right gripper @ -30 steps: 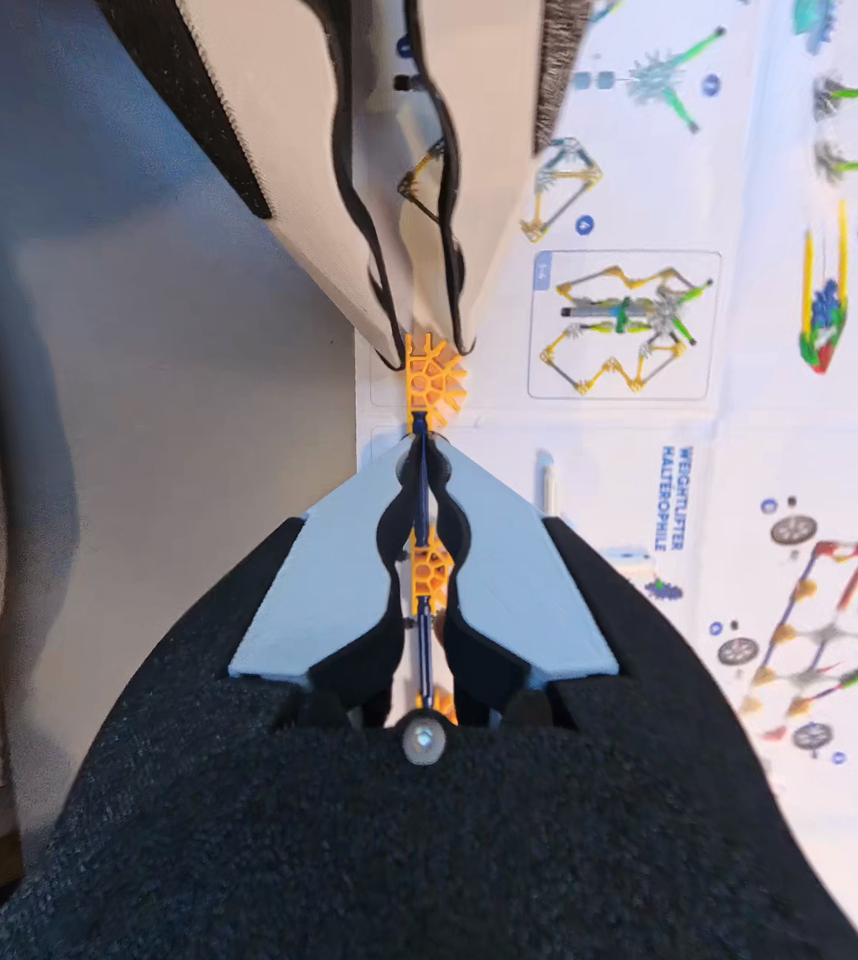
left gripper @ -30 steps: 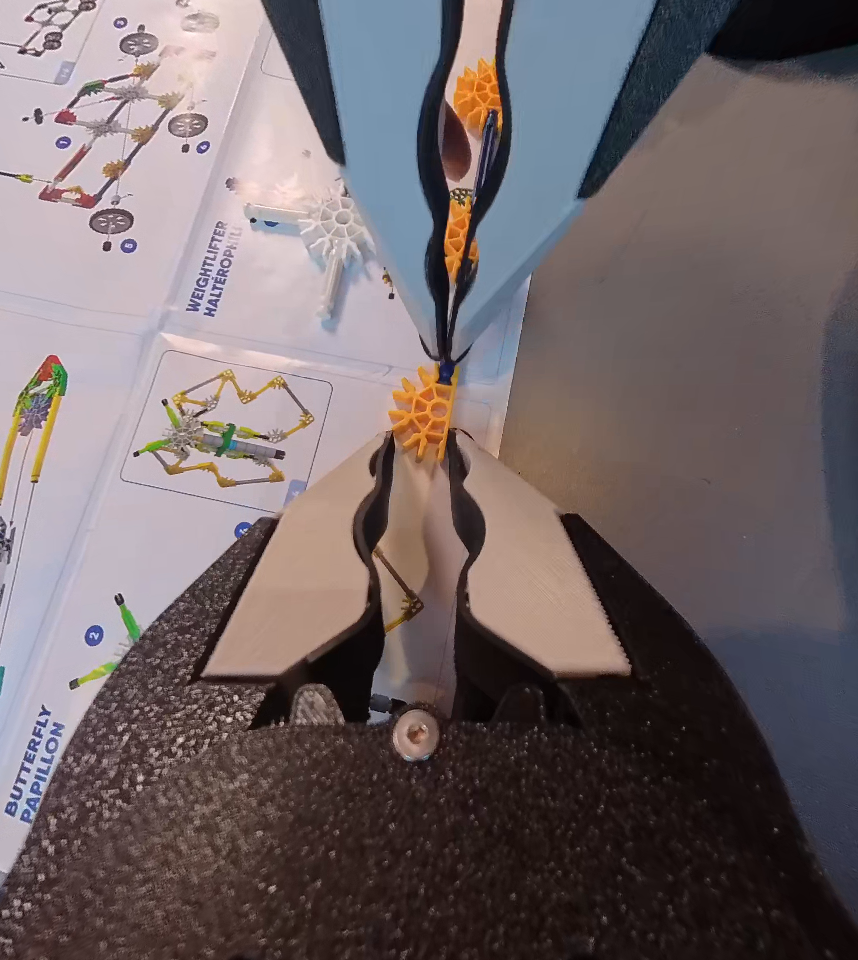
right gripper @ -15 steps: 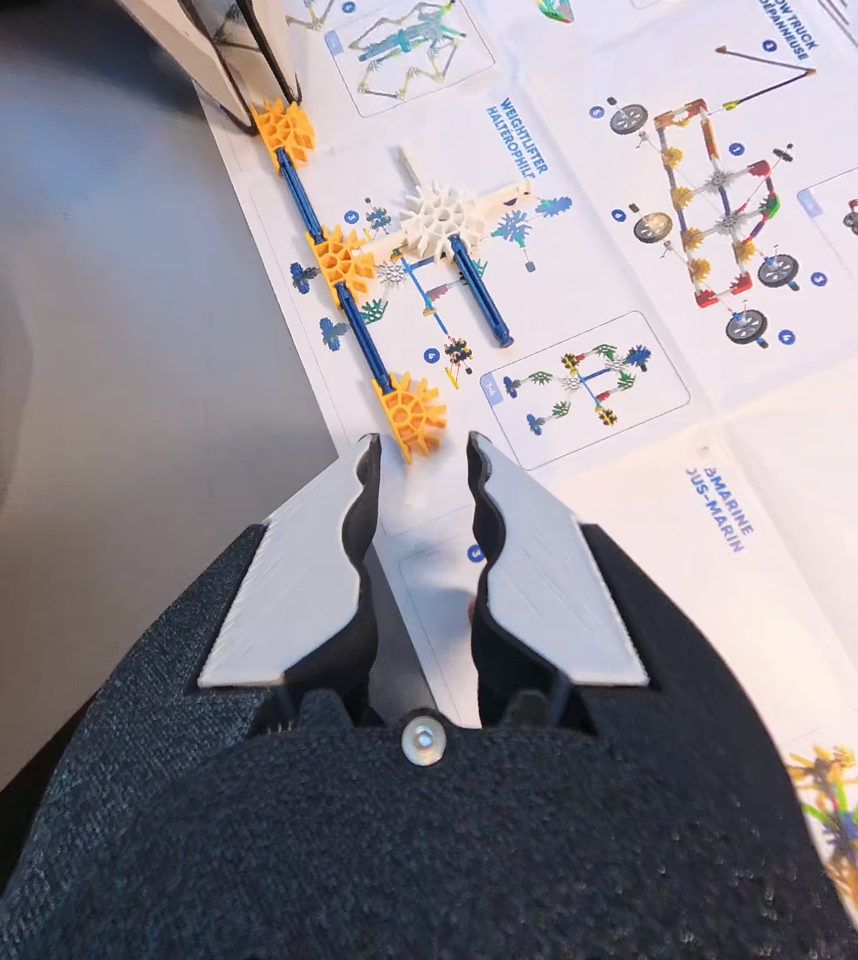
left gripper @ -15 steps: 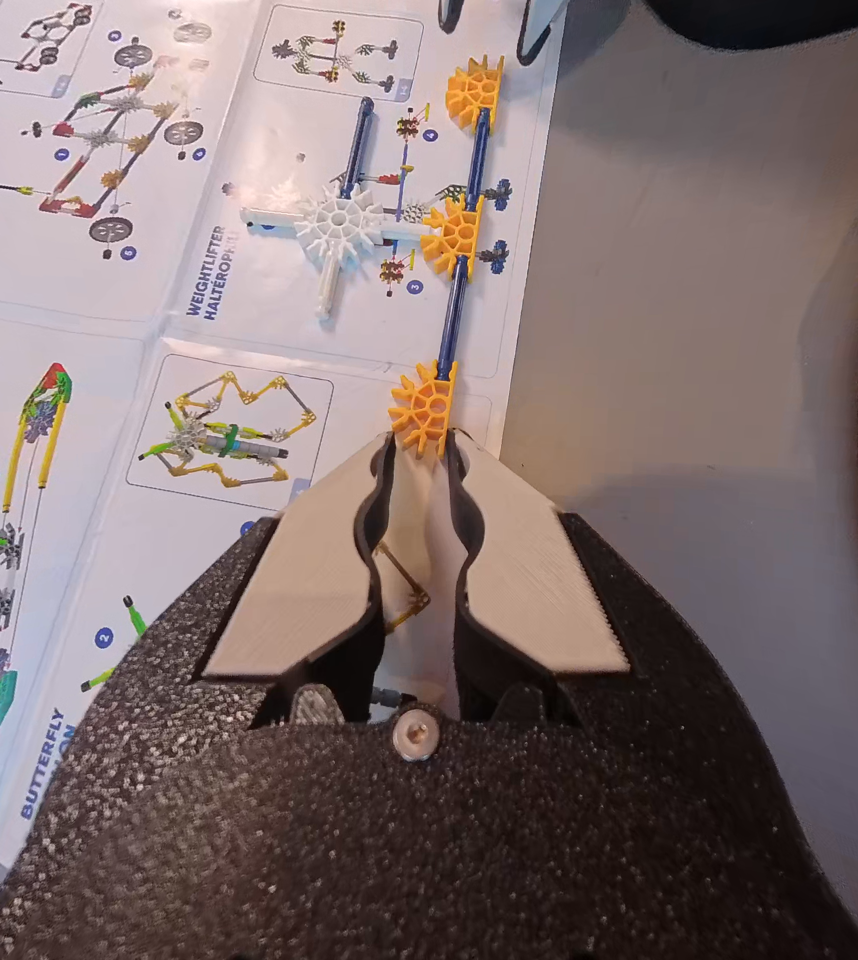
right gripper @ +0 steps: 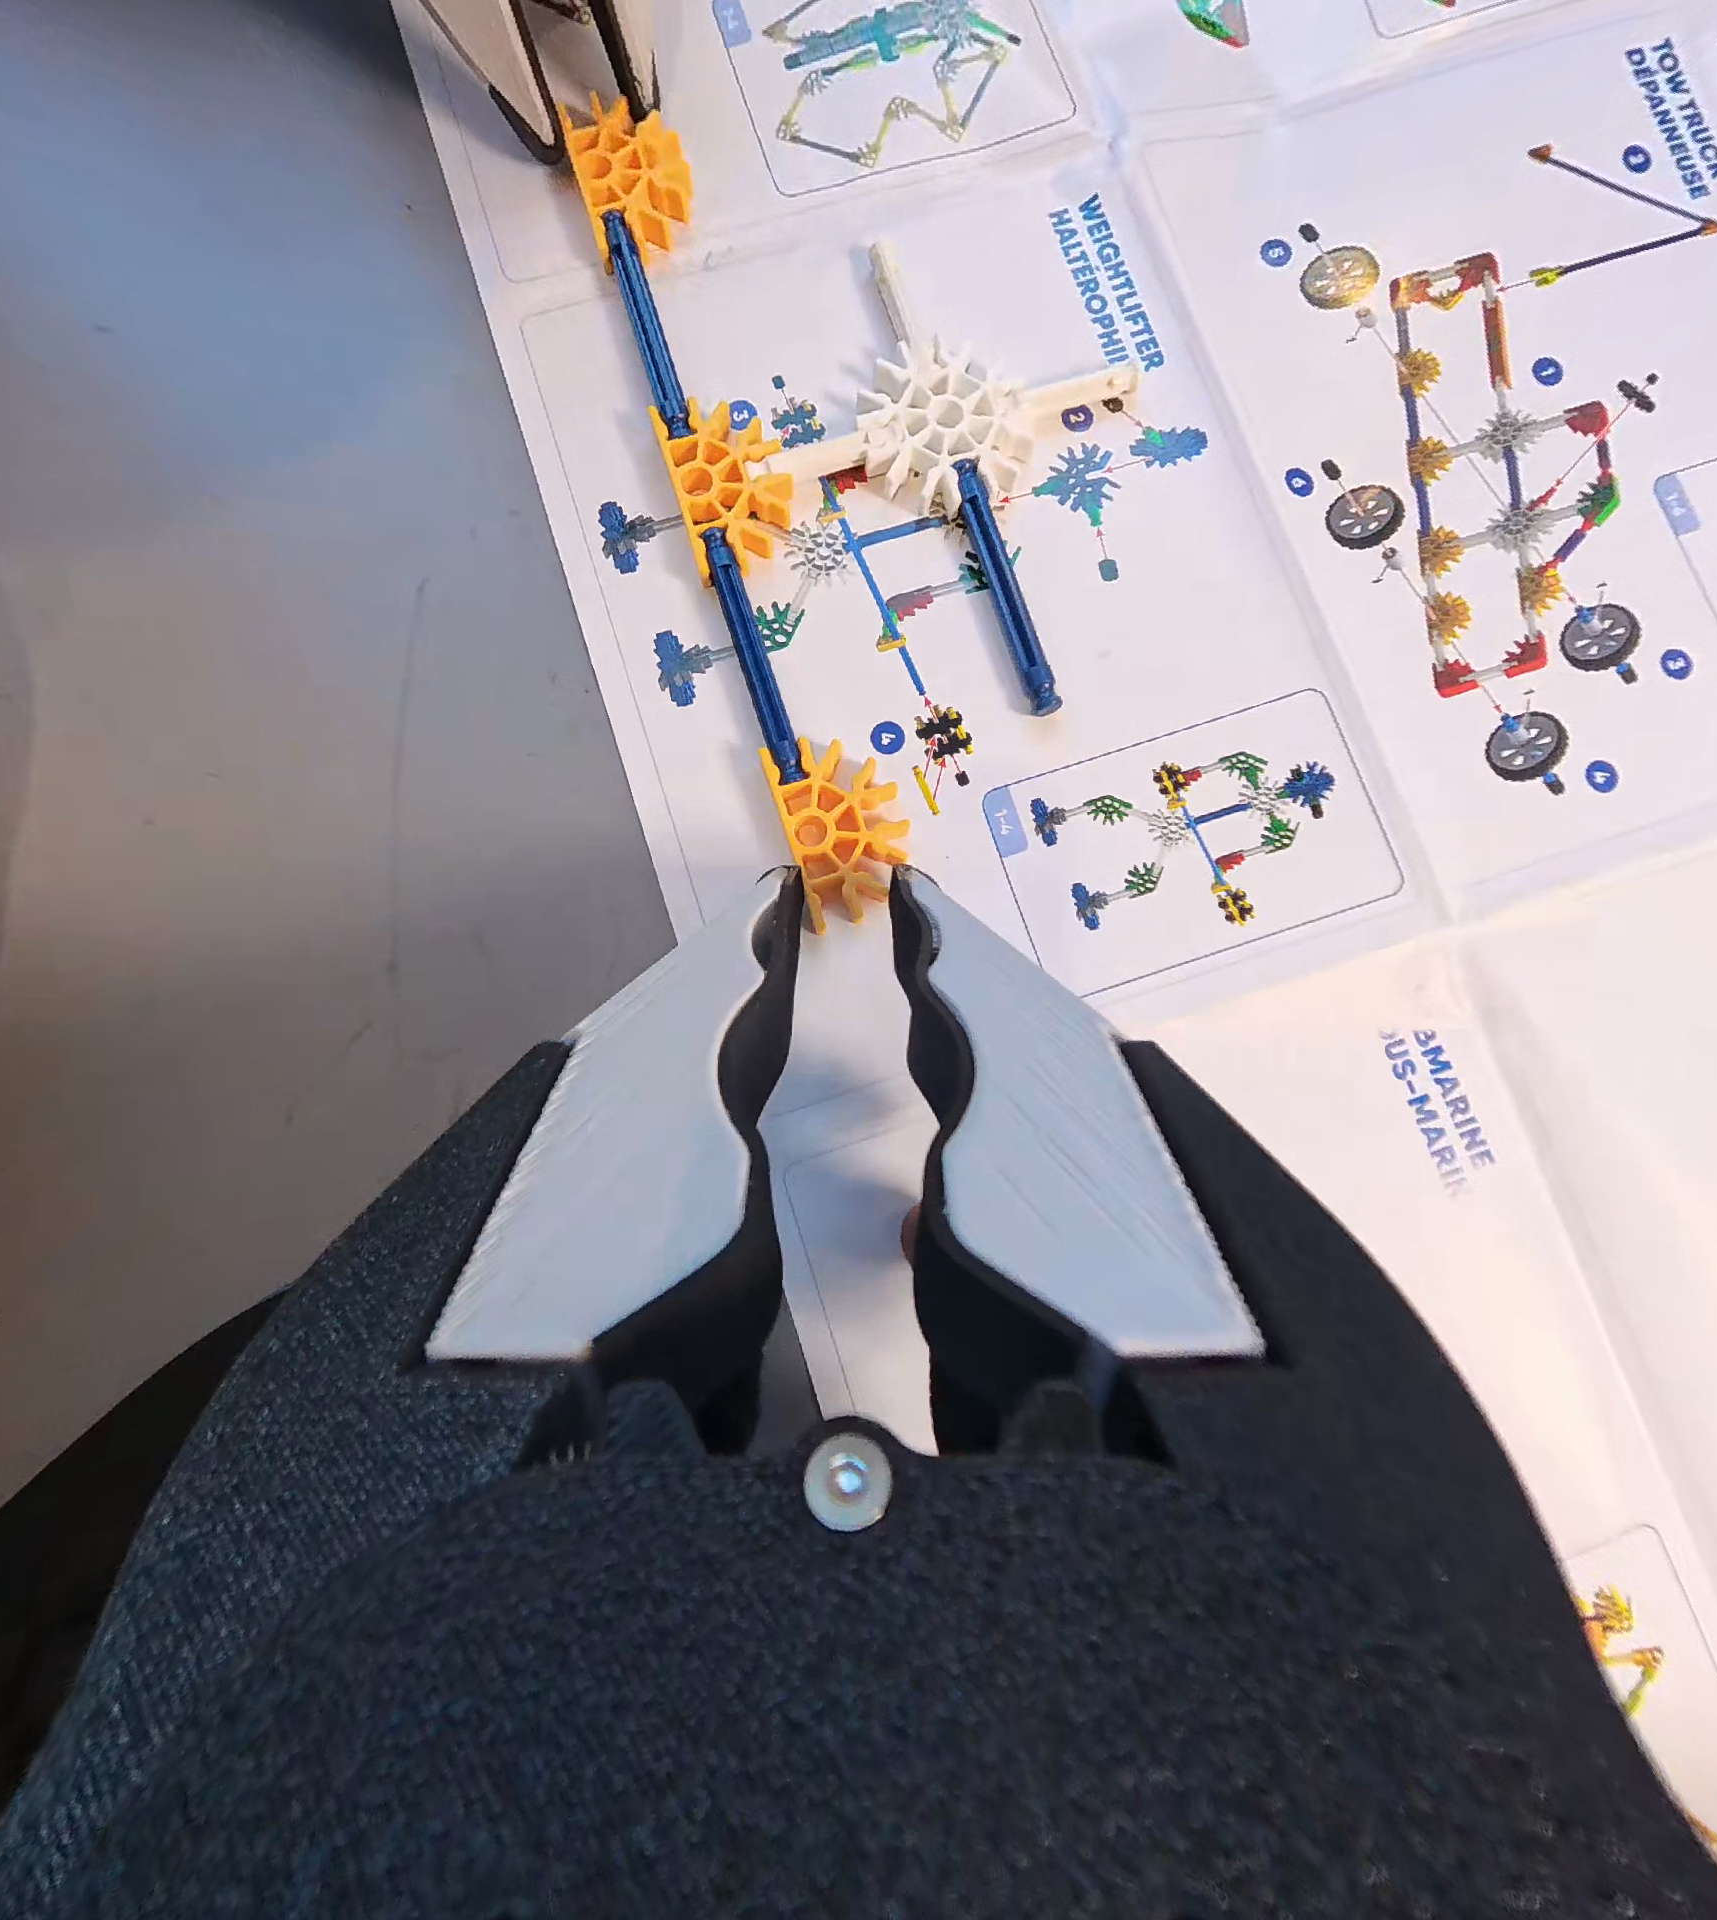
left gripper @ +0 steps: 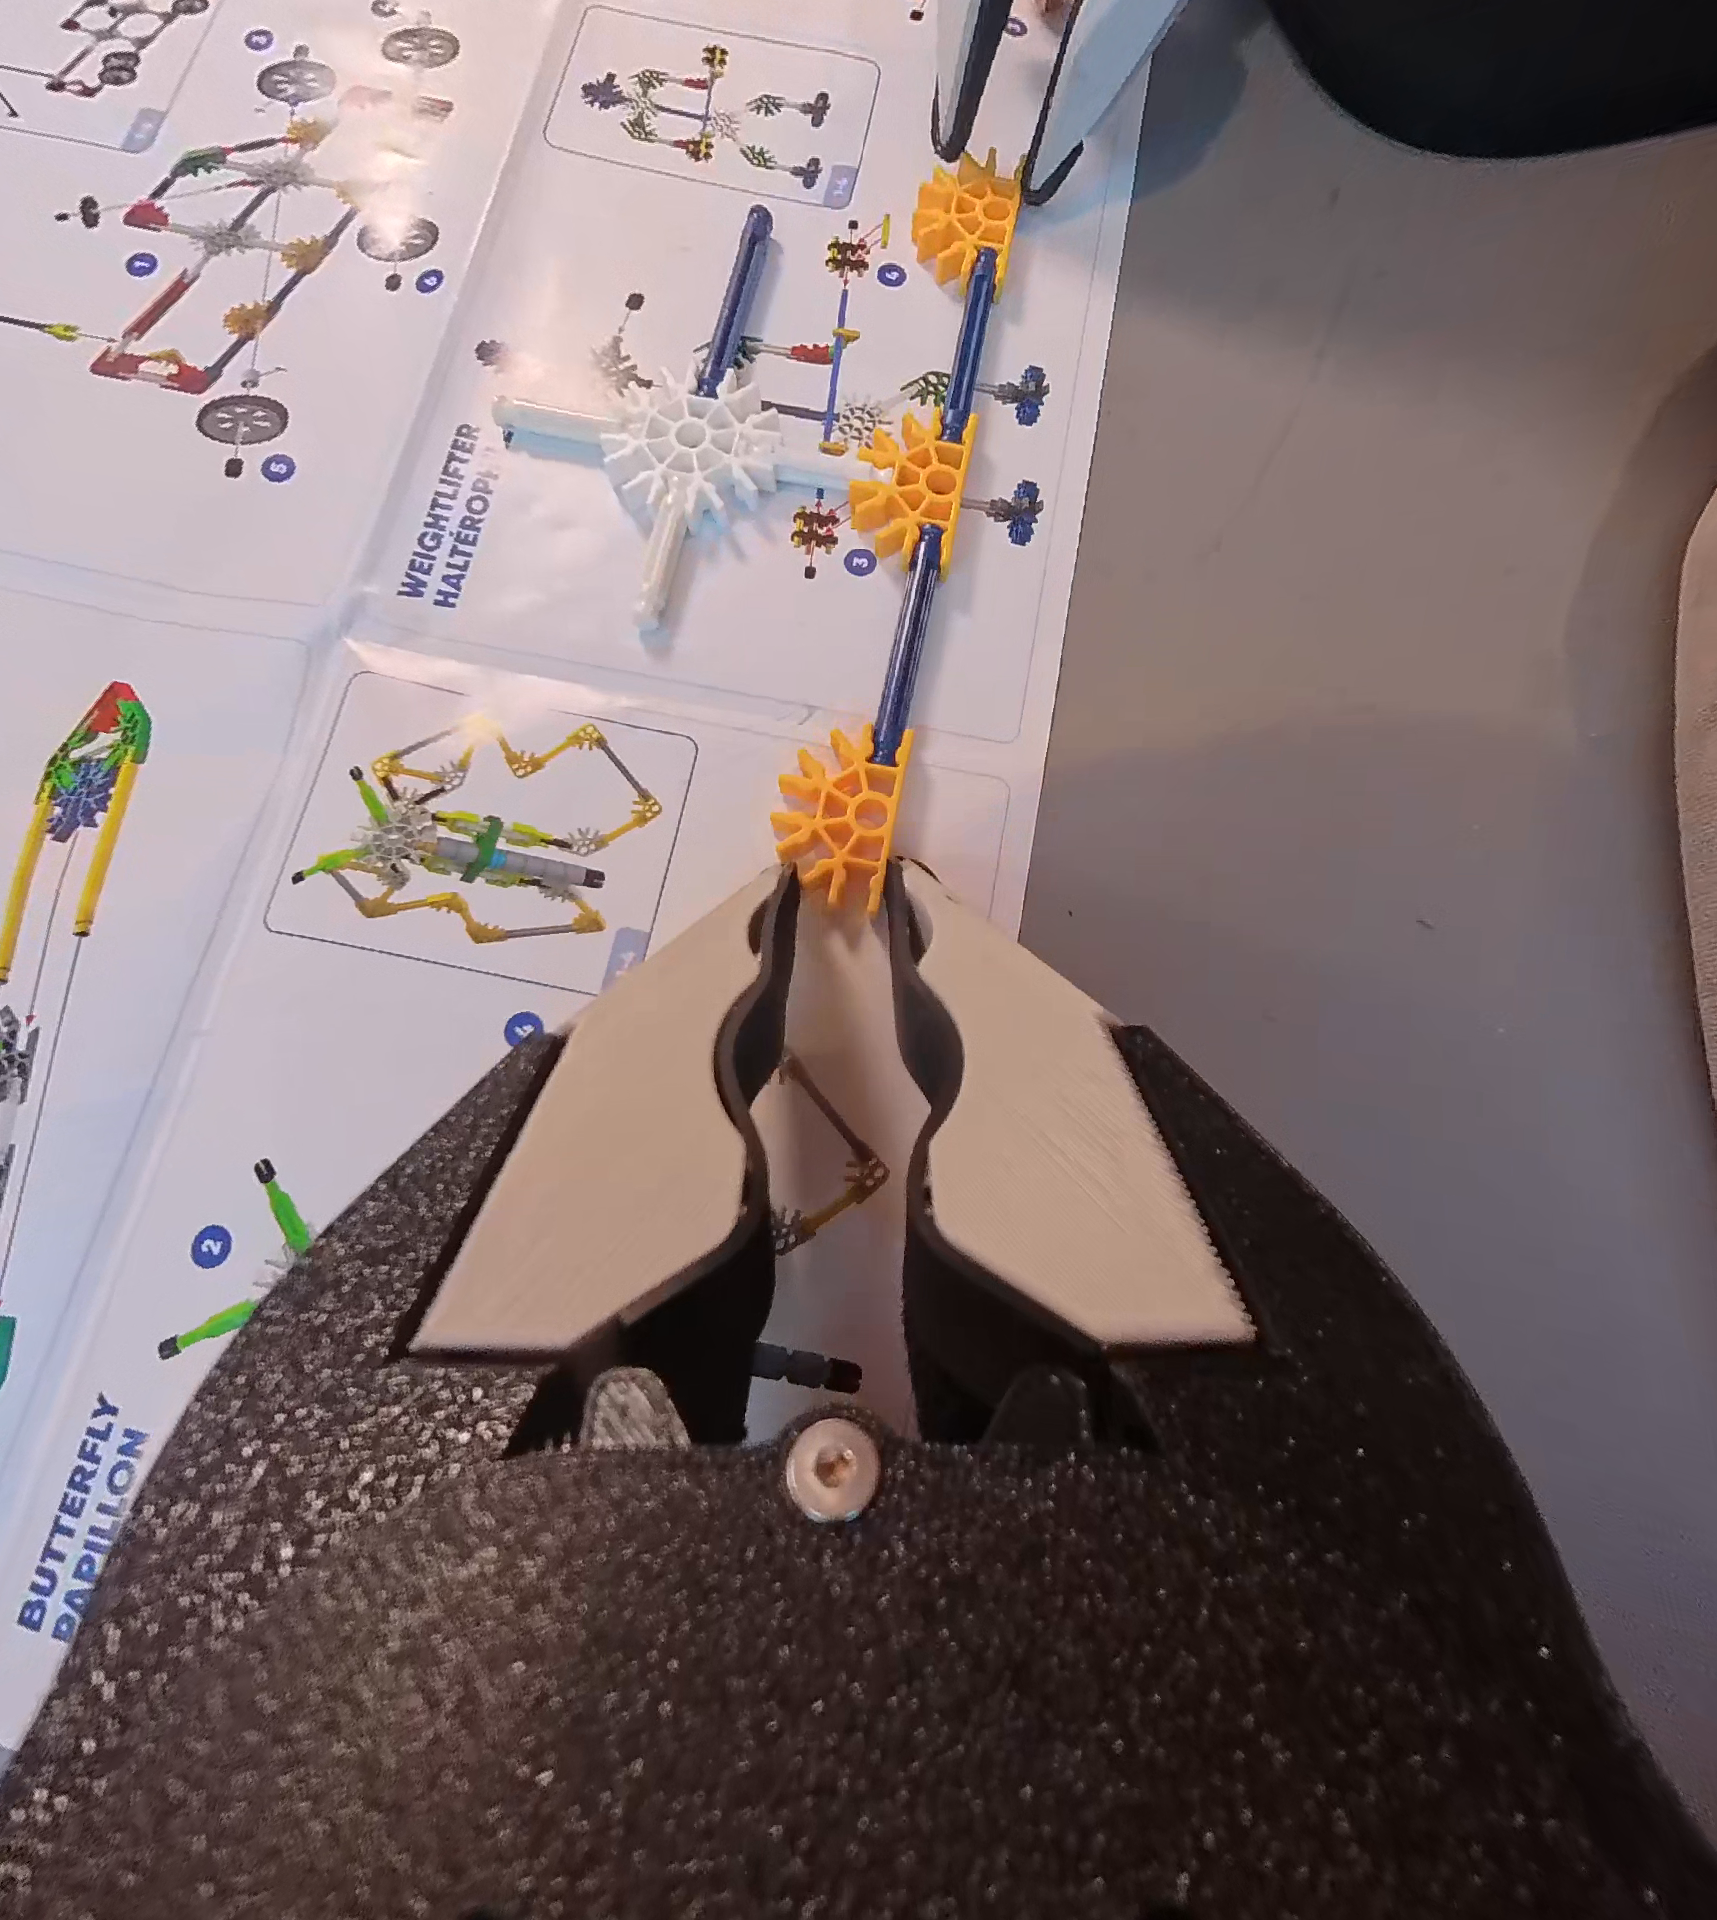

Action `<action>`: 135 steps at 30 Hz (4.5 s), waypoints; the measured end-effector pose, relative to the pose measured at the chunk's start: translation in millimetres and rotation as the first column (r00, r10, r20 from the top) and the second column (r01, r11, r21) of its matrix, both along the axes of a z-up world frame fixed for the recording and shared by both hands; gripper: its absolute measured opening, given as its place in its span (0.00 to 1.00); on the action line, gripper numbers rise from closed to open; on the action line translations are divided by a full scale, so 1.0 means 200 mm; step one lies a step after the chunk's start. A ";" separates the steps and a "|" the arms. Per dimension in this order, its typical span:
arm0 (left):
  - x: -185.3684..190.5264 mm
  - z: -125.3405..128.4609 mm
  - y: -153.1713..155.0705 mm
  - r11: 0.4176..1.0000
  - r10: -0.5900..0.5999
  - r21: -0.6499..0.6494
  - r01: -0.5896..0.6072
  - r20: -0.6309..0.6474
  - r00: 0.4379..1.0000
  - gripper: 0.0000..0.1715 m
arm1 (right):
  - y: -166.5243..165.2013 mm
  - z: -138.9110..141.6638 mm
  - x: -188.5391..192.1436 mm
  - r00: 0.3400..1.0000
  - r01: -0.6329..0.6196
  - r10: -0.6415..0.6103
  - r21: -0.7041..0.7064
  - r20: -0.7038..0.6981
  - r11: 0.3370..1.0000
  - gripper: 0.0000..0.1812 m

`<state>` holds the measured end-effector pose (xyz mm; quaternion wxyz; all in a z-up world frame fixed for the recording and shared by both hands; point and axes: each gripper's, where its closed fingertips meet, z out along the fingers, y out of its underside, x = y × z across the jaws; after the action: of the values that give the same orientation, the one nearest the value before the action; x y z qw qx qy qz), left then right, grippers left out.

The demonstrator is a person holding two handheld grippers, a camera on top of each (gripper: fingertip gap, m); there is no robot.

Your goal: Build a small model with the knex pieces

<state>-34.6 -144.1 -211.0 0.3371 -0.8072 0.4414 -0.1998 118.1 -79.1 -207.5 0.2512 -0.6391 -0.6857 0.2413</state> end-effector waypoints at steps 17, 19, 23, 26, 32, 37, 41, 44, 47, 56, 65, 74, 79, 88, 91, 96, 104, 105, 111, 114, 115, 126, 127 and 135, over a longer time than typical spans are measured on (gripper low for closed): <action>-0.25 0.36 0.31 0.885 0.346 0.161 -0.436 0.398 0.850 0.21 | 0.39 0.40 -0.09 0.767 0.377 -0.362 -0.086 -0.530 0.922 0.17; -0.29 0.38 0.33 0.858 0.377 0.186 -0.479 0.407 0.832 0.23 | 0.42 0.38 -0.08 0.751 0.421 -0.390 -0.069 -0.532 0.904 0.17; -0.34 0.39 0.35 0.829 0.405 0.223 -0.513 0.394 0.825 0.25 | 0.46 0.33 -0.07 0.743 0.476 -0.406 -0.006 -0.532 0.879 0.16; -0.35 0.39 0.35 0.818 0.411 0.252 -0.518 0.375 0.831 0.24 | 0.47 0.33 -0.08 0.740 0.491 -0.404 0.022 -0.538 0.871 0.16; -0.35 0.39 0.36 0.807 0.414 0.284 -0.517 0.352 0.839 0.23 | 0.52 0.37 -0.05 0.695 0.537 -0.429 0.021 -0.577 0.843 0.16; -0.35 0.37 0.36 0.805 0.419 0.291 -0.517 0.339 0.842 0.22 | 0.59 0.50 -0.16 0.665 0.512 -0.392 0.006 -0.636 0.859 0.16; -0.33 0.36 0.37 0.805 0.416 0.308 -0.507 0.318 0.852 0.21 | 0.70 0.61 -0.38 0.662 0.480 -0.343 0.025 -0.667 0.877 0.16; -0.35 0.37 0.38 0.790 0.426 0.329 -0.517 0.312 0.849 0.20 | 0.80 0.65 -0.52 0.650 0.496 -0.353 0.023 -0.673 0.868 0.18; -0.38 0.39 0.40 0.768 0.447 0.331 -0.549 0.336 0.829 0.20 | 0.88 0.65 -0.60 0.634 0.521 -0.387 0.000 -0.670 0.853 0.19; -0.48 0.46 0.46 0.664 0.504 0.372 -0.649 0.418 0.756 0.17 | 0.88 0.55 -0.60 0.654 0.534 -0.411 0.003 -0.635 0.845 0.22; -0.42 0.51 0.59 0.660 0.473 0.426 -0.618 0.403 0.783 0.17 | 0.90 0.59 -0.50 0.674 0.490 -0.387 -0.011 -0.630 0.872 0.24; -0.42 0.49 0.57 0.695 0.434 0.385 -0.608 0.450 0.781 0.17 | 0.76 0.56 -0.43 0.768 0.441 -0.377 0.001 -0.518 0.897 0.23; -0.39 0.50 0.59 0.692 0.437 0.405 -0.598 0.425 0.793 0.18 | 0.68 0.40 -0.42 0.809 0.447 -0.385 0.041 -0.444 0.893 0.18; -0.40 0.48 0.64 0.676 0.459 0.424 -0.603 0.398 0.794 0.18 | 0.73 0.38 -0.45 0.733 0.459 -0.391 -0.020 -0.556 0.888 0.16; -0.39 0.48 0.62 0.675 0.452 0.429 -0.601 0.403 0.796 0.17 | 0.74 0.35 -0.44 0.742 0.454 -0.395 -0.027 -0.541 0.891 0.16; -0.37 0.47 0.61 0.687 0.436 0.444 -0.576 0.382 0.815 0.17 | 0.74 0.46 -0.53 0.797 0.362 -0.318 -0.016 -0.514 0.932 0.17; -0.38 0.48 0.59 0.664 0.449 0.463 -0.587 0.381 0.808 0.17 | 0.90 0.59 -0.64 0.834 0.371 -0.337 -0.008 -0.438 0.929 0.18; -0.38 0.48 0.59 0.661 0.455 0.463 -0.591 0.379 0.806 0.17 | 0.91 0.59 -0.65 0.837 0.371 -0.340 -0.010 -0.429 0.928 0.18; -0.38 0.47 0.60 0.650 0.470 0.477 -0.592 0.360 0.806 0.17 | 0.91 0.54 -0.71 0.906 0.331 -0.297 0.071 -0.301 0.941 0.19; -0.39 0.47 0.60 0.638 0.475 0.489 -0.595 0.358 0.804 0.17 | 0.88 0.50 -0.74 0.933 0.296 -0.265 0.102 -0.244 0.950 0.20; -0.39 0.47 0.60 0.636 0.476 0.492 -0.595 0.357 0.804 0.17 | 0.87 0.50 -0.75 0.937 0.288 -0.257 0.107 -0.235 0.952 0.20; -0.38 0.43 0.63 0.659 0.517 0.441 -0.609 0.321 0.793 0.17 | 0.88 0.44 -0.69 0.915 0.330 -0.305 0.053 -0.266 0.943 0.23; -0.38 0.43 0.64 0.667 0.524 0.429 -0.609 0.310 0.793 0.17 | 0.90 0.44 -0.68 0.898 0.354 -0.333 0.022 -0.287 0.935 0.23; -0.30 0.43 0.75 0.727 0.510 0.343 -0.594 0.309 0.803 0.21 | 0.83 0.48 -0.61 0.790 0.429 -0.447 -0.143 -0.420 0.892 0.24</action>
<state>-93.9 4.9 -125.0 0.5893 -0.7854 0.1774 -0.0664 -3.8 86.6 -111.8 0.4362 -0.7136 -0.4387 0.3286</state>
